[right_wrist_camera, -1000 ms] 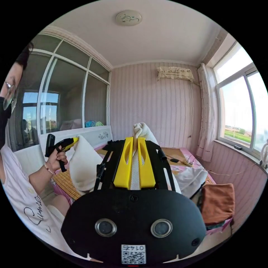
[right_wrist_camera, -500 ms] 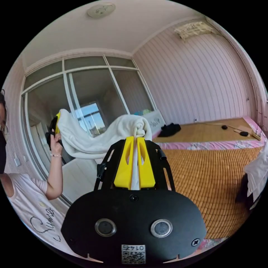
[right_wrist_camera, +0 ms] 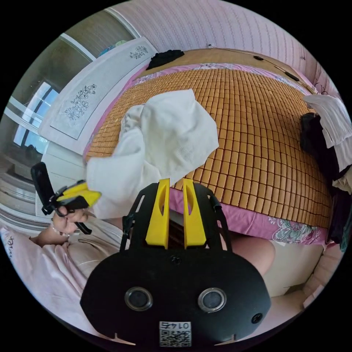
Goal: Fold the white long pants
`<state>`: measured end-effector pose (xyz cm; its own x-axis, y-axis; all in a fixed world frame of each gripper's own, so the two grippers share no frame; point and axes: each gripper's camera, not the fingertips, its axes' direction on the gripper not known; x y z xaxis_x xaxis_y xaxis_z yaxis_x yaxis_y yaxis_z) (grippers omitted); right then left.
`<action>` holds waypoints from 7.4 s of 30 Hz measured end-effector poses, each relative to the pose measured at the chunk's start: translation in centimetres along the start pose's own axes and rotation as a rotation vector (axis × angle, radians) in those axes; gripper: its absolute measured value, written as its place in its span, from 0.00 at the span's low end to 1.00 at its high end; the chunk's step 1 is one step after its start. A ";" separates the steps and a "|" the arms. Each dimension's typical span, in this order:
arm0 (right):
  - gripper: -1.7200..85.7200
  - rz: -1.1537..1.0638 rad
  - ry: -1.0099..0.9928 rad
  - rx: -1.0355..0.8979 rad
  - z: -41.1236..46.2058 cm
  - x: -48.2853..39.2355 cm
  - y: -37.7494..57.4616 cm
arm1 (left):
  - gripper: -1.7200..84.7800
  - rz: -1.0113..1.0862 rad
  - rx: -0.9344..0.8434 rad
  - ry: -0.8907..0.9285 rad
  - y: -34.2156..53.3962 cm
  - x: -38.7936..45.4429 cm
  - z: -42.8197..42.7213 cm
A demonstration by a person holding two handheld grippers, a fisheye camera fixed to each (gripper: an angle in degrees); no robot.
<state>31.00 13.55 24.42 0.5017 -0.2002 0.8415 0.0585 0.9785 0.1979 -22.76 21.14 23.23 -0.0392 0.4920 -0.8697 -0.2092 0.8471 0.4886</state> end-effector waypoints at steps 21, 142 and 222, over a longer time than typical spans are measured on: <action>0.02 -0.196 0.168 -0.033 2.5 3.5 -14.0 | 0.09 0.045 0.026 -0.234 -2.3 -2.7 -9.3; 0.20 -0.742 0.243 -0.390 54.0 -19.0 -37.3 | 0.10 -0.722 0.098 -0.646 -8.7 -27.0 -38.8; 0.17 0.275 0.316 0.017 -1.9 27.6 -7.6 | 0.12 0.429 -0.504 -0.388 -16.1 -11.3 10.4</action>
<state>46.04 0.64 45.16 0.7370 0.0965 0.6690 -0.1279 0.9918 -0.0022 -8.84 4.04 25.93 0.1088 0.8711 -0.4789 -0.6771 0.4176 0.6059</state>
